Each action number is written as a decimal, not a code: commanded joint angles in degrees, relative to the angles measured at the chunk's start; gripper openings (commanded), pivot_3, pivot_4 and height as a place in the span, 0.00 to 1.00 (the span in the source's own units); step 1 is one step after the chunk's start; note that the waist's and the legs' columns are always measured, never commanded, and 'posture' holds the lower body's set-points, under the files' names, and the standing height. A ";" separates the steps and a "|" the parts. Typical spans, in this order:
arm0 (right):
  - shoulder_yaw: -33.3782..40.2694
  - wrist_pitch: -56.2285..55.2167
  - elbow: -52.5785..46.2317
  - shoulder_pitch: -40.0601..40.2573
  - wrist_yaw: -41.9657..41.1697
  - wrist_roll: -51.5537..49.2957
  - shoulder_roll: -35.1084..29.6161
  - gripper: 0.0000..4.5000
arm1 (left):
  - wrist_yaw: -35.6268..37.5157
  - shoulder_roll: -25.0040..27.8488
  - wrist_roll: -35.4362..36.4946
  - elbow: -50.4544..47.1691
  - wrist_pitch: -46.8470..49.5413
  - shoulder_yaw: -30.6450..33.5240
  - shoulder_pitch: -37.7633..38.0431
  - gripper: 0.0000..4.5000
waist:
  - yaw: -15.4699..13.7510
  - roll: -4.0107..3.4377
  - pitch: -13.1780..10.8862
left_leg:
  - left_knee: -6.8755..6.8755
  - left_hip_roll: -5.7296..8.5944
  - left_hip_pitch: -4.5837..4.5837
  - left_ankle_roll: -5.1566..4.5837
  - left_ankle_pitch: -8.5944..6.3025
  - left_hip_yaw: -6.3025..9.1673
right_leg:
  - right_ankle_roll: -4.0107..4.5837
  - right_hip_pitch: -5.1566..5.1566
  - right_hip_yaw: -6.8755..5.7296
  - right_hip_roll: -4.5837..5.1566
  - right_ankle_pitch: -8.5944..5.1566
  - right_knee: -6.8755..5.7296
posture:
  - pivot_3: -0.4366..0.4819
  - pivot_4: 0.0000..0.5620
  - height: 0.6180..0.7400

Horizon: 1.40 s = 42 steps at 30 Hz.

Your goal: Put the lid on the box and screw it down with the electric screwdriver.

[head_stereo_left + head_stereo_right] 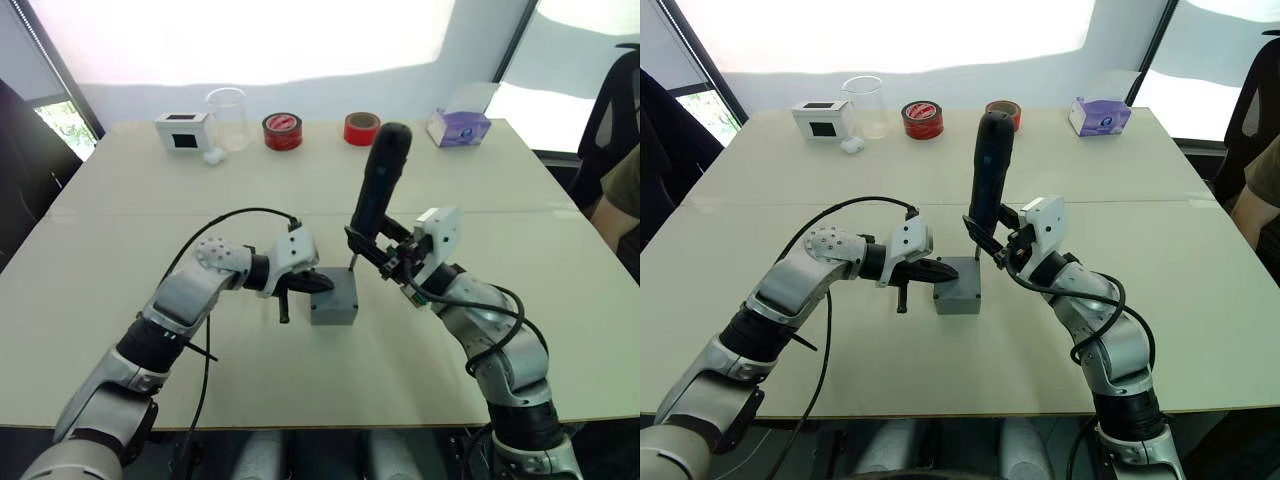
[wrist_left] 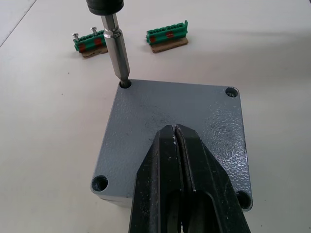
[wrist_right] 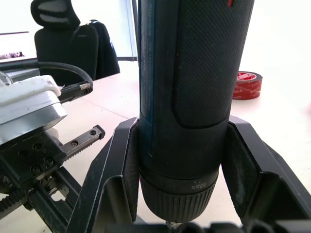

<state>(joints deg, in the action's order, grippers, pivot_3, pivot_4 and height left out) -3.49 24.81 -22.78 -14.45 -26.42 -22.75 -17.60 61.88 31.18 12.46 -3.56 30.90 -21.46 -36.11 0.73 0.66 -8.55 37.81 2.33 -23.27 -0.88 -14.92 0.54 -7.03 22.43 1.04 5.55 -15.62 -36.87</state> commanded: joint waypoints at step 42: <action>4.36 14.26 -3.32 -5.89 3.52 -6.13 -0.79 0.39 | -0.57 -0.56 -0.03 0.37 2.27 1.22 1.75 0.00 | -0.11 0.21 0.52 | -1.09 -0.10 0.54 0.09 -0.06 0.01 | 0.43 -0.23 -0.01 0.46 -0.21 0.95 | 0.48 0.27 1.00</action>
<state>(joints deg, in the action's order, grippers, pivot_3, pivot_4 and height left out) -0.57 35.19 -23.85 -19.08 -23.80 -26.76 -17.46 61.69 30.50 12.14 -4.15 31.27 -20.74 -34.86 0.62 0.86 -8.03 36.72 2.23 -22.94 -0.79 -14.97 0.56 -6.59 22.30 1.03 6.01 -15.82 -35.94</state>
